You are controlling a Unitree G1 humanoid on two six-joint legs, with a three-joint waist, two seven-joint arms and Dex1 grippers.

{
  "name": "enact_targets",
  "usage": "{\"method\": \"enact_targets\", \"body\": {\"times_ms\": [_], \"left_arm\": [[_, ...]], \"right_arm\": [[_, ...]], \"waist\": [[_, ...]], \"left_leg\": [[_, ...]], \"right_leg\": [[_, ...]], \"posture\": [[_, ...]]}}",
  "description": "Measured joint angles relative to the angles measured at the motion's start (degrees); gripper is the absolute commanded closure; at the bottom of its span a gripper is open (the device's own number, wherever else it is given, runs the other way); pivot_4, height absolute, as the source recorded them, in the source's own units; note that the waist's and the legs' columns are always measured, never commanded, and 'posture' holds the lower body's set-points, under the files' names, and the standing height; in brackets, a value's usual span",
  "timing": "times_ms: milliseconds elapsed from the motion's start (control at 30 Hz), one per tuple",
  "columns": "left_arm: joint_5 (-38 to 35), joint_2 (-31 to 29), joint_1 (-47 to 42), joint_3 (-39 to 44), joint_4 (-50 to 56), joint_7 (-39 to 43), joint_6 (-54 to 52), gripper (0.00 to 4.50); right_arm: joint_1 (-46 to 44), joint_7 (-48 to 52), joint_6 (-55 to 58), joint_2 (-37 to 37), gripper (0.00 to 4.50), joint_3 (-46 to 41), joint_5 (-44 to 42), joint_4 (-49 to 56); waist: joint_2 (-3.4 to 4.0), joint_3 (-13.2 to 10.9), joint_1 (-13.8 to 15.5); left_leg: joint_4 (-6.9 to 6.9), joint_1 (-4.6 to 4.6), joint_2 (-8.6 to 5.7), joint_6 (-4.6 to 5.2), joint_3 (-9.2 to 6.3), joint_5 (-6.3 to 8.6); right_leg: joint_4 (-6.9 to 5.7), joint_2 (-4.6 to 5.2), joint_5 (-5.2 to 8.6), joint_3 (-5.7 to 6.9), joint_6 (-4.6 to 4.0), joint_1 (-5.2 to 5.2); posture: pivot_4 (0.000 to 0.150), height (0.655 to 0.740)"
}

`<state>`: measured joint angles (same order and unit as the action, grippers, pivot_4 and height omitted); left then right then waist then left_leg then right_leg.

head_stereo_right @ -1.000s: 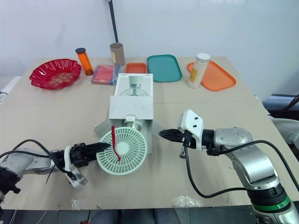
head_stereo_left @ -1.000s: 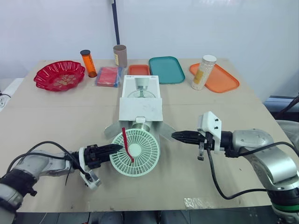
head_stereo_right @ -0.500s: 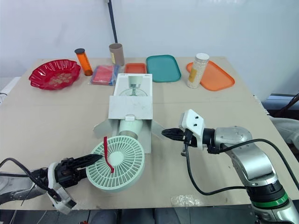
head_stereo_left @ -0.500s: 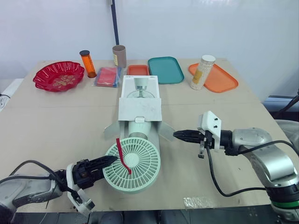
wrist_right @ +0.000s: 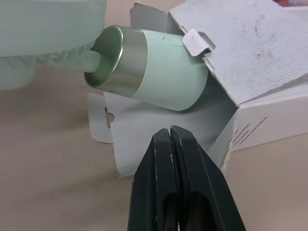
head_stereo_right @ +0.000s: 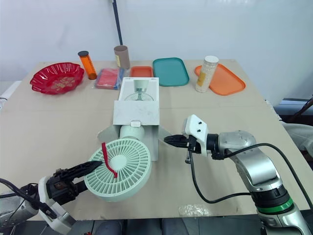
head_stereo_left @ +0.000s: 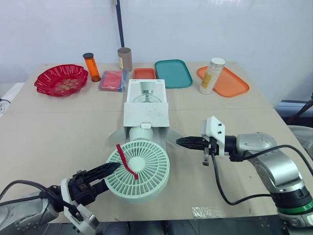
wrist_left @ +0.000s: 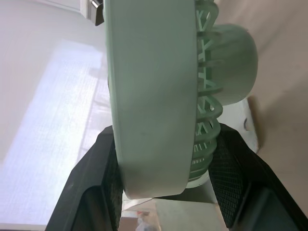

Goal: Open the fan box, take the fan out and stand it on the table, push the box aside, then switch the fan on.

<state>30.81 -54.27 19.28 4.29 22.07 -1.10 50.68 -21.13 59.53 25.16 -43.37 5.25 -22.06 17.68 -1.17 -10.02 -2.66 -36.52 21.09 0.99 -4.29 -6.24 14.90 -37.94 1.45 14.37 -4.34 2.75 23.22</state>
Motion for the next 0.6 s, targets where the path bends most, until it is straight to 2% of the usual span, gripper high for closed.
{"method": "enact_targets", "body": {"times_ms": [367,600], "left_arm": [[-8.4,3.7,3.0,6.3,3.9,9.4,-1.4,2.56],[-24.5,3.9,8.0,9.5,7.4,17.0,-7.9,2.56]], "right_arm": [[-1.7,1.3,-1.3,1.0,4.5,1.6,1.0,-2.3],[-2.1,2.0,-2.0,2.0,4.5,2.2,1.8,-3.9]], "waist": [[0.0,0.0,0.0],[0.0,0.0,0.0]], "left_leg": [[0.0,-0.01,0.0,0.03,0.0,0.02],[-0.04,-0.01,0.02,0.06,0.01,0.04]], "right_leg": [[0.0,-0.01,0.02,-0.01,0.0,0.0],[-0.02,-0.03,0.03,-0.01,-0.01,0.0]], "posture": [[0.15,0.74],[0.15,0.74]]}}
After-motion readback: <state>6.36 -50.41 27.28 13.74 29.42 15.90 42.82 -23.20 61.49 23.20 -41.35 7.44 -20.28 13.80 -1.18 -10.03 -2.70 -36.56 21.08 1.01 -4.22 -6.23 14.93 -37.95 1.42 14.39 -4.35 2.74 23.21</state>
